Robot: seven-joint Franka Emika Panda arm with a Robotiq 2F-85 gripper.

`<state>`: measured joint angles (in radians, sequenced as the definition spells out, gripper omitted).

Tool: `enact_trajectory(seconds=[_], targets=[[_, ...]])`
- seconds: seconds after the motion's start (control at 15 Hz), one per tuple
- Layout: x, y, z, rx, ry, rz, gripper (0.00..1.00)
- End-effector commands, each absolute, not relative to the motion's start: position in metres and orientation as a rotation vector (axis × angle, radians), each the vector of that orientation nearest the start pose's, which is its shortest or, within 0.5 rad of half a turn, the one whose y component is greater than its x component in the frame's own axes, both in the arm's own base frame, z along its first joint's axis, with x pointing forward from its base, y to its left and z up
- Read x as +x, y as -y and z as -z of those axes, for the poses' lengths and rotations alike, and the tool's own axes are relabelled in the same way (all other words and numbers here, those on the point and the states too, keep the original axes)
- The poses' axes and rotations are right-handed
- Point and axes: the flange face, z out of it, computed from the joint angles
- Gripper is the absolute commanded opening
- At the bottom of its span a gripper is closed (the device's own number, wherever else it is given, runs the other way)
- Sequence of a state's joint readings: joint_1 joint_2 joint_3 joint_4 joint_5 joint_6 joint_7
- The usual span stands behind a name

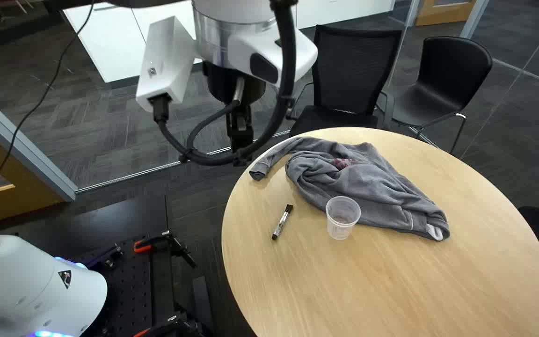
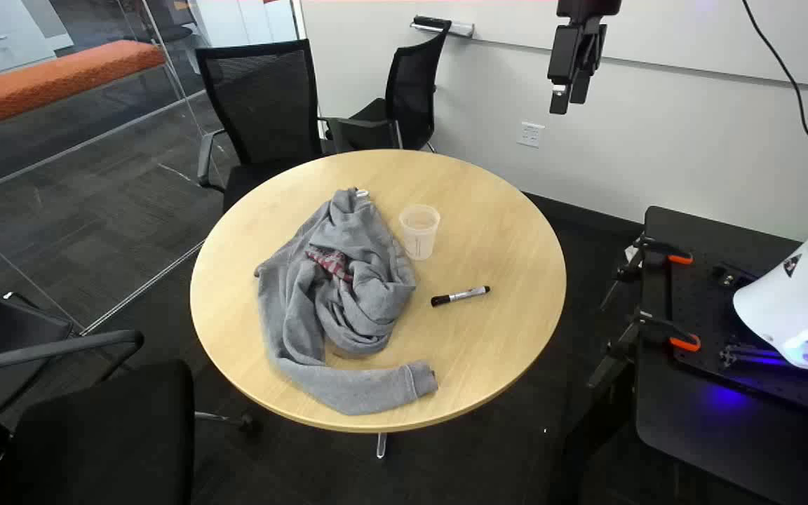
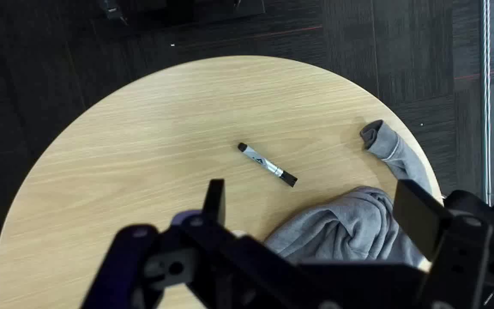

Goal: Move the cup to the right

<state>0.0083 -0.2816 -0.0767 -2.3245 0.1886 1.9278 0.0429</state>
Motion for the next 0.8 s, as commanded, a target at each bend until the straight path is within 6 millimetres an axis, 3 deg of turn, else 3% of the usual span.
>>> enact_trajectory(seconds=[0.0,0.33,0.73], targets=[[0.447,0.019,-0.443,-2.929,-0.269,-0.17,1.0],[0.447,0.019,-0.443,-2.929,-0.269,-0.17,1.0],[0.473,-0.022,-0.437,-2.97,-0.162,0.109,1.0]])
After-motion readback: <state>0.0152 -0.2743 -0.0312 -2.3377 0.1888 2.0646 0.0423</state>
